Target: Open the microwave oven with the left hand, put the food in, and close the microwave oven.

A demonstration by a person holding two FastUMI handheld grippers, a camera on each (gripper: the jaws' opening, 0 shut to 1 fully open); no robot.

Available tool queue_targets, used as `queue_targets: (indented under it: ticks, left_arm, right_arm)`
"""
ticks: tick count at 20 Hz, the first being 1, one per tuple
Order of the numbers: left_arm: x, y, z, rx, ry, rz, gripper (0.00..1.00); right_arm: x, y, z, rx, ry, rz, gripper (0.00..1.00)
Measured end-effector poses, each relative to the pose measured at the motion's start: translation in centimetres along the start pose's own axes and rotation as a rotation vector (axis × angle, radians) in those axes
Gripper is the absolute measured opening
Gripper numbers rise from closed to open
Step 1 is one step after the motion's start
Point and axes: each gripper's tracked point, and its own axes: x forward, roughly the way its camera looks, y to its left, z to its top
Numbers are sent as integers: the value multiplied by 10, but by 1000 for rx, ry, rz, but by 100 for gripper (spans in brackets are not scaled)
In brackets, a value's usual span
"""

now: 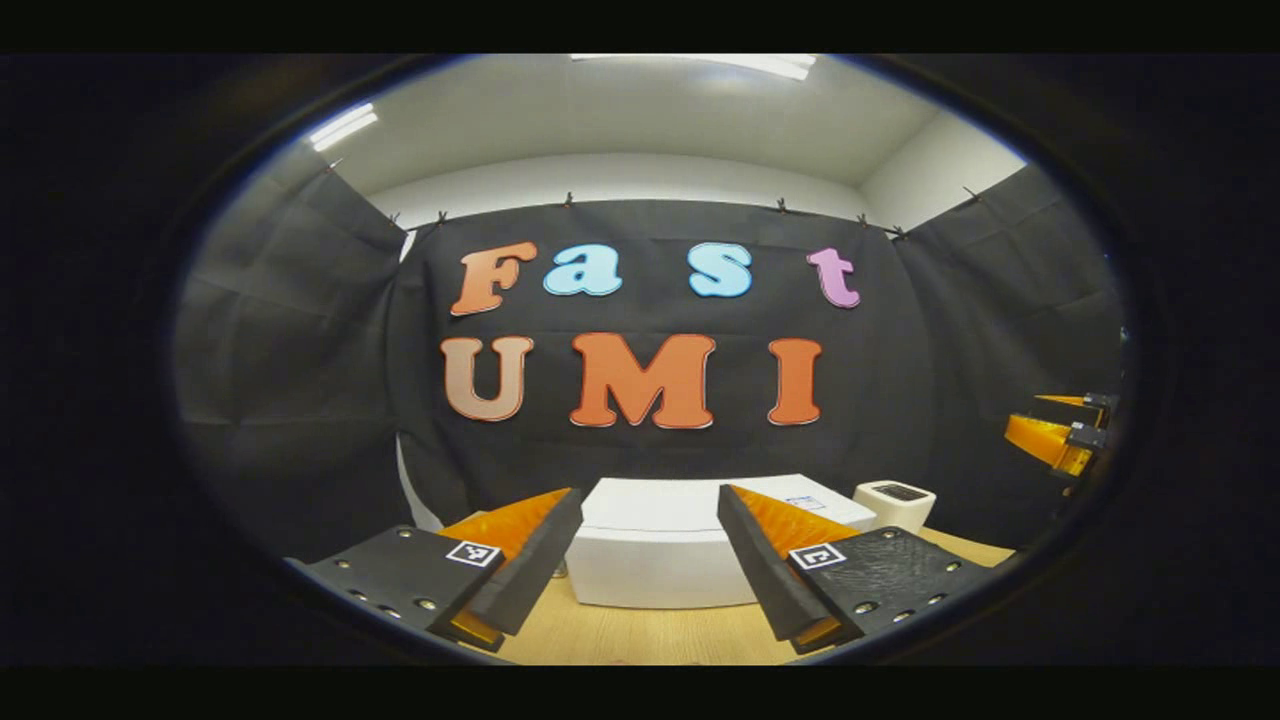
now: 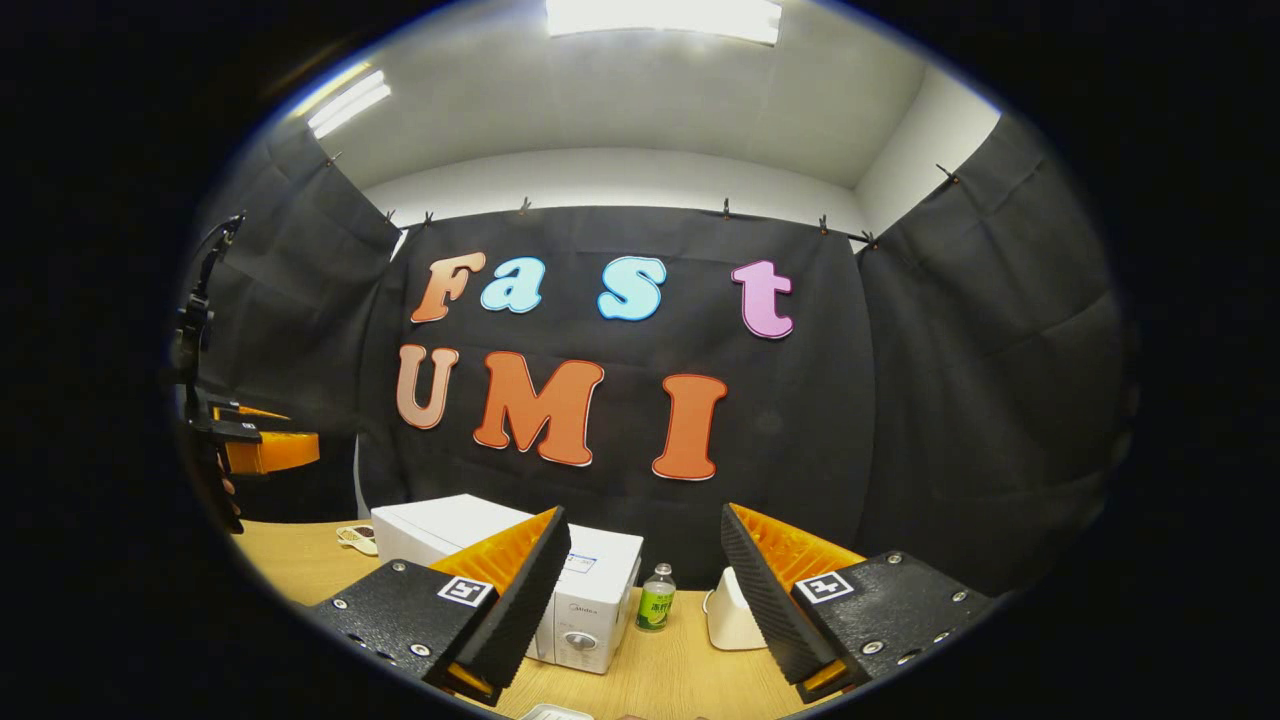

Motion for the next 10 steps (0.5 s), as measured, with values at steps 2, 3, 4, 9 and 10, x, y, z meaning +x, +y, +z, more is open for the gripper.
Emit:
queue_targets:
  ticks: [2, 3, 4, 9, 10]
  left_arm:
    - [-1, -4, 3, 9, -10, -17, 88]
    - [-1, -4, 6, 12, -21, -20, 88]
    - [-2, -2, 8, 15, -32, -19, 88]
    - [-4, -2, 13, 17, -53, -12, 92]
    - [-6, -2, 12, 17, -53, -12, 92]
  right_arm:
    - [0, 1, 0, 2, 1, 2, 94]
    - [1, 1, -1, 3, 2, 3, 94]
    - [1, 1, -2, 3, 3, 4, 94]
    - [0, 0, -1, 8, 4, 5, 94]
    - [0, 0, -1, 8, 3, 5, 94]
